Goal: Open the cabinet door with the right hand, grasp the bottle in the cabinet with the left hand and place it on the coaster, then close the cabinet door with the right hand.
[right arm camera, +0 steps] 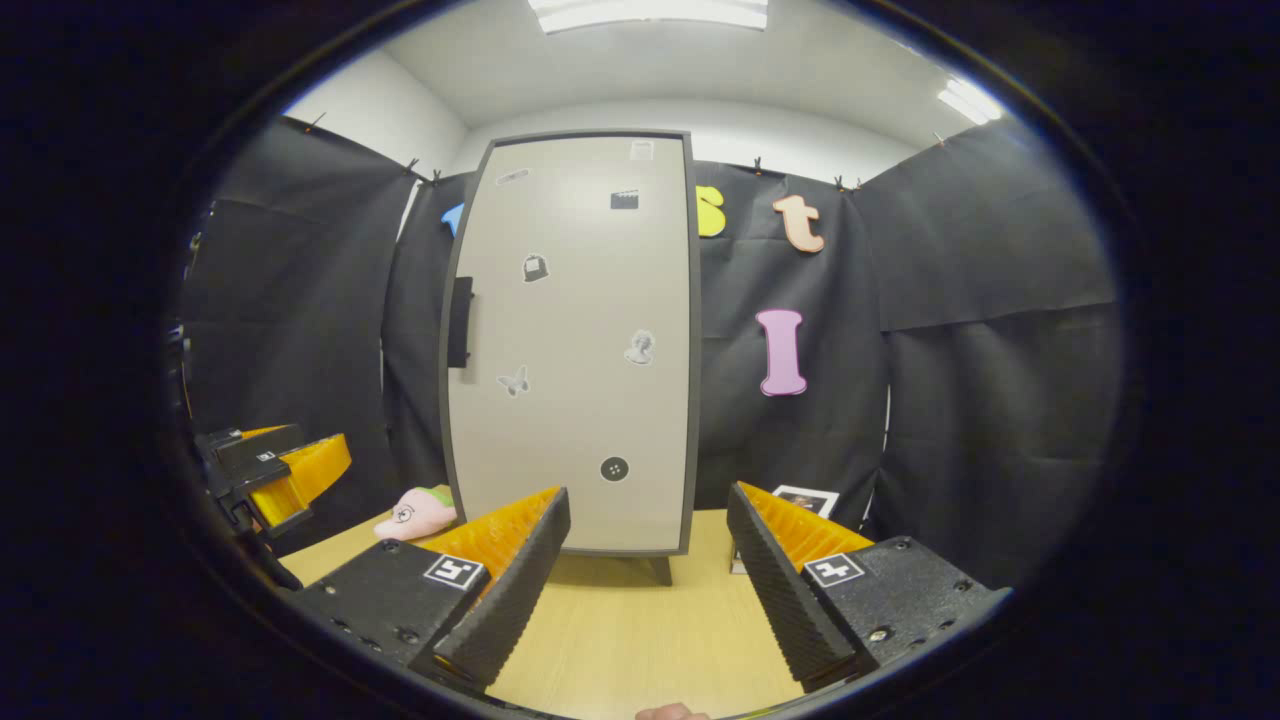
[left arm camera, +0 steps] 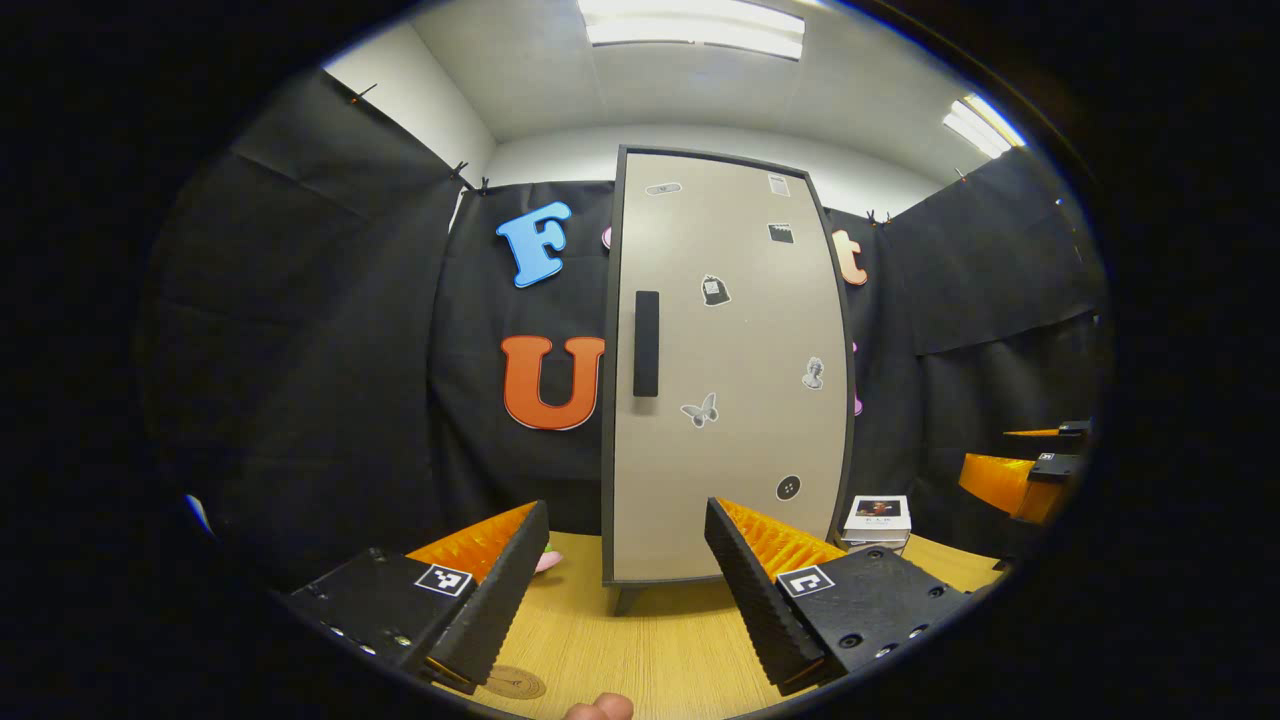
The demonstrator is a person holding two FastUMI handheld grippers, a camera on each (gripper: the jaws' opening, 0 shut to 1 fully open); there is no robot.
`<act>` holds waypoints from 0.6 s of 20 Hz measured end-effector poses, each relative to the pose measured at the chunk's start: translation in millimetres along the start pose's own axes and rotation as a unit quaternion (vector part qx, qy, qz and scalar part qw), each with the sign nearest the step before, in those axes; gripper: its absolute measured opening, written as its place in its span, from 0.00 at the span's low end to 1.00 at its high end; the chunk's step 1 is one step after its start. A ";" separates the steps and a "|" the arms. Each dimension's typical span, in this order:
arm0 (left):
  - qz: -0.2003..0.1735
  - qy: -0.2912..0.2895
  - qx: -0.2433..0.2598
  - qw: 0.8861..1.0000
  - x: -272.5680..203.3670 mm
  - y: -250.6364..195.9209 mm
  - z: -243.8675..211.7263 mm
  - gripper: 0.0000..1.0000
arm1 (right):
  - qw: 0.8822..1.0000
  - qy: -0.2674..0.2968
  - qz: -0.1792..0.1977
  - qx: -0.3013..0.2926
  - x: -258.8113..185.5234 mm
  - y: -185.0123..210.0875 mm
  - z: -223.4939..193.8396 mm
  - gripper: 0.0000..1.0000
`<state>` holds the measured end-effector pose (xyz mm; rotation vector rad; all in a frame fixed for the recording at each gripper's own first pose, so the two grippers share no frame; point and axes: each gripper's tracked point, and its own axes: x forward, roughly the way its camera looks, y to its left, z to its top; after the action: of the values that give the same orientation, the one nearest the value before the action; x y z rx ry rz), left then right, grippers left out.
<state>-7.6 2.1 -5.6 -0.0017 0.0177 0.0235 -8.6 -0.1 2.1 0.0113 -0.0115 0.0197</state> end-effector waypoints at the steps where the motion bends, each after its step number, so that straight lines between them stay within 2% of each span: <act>1: 0.000 0.001 -0.001 1.000 0.0 -0.5 -0.6 0.95 | 1.000 0.000 -0.001 0.001 0.4 -1.4 -0.4 0.99; 7: 0.002 0.001 0.000 1.000 1.1 -1.7 -1.5 0.95 | 1.000 0.006 0.001 -0.003 3.0 -1.9 -4.1 1.00; 12: 0.002 0.006 0.003 1.000 0.0 -1.6 -4.6 0.95 | 0.999 0.000 0.030 -0.010 14.4 9.4 9.2 1.00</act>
<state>-7.6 0.5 -10.2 0.0035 0.0304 0.0277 5.4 9.5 11.5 -0.0098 -0.0117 0.0793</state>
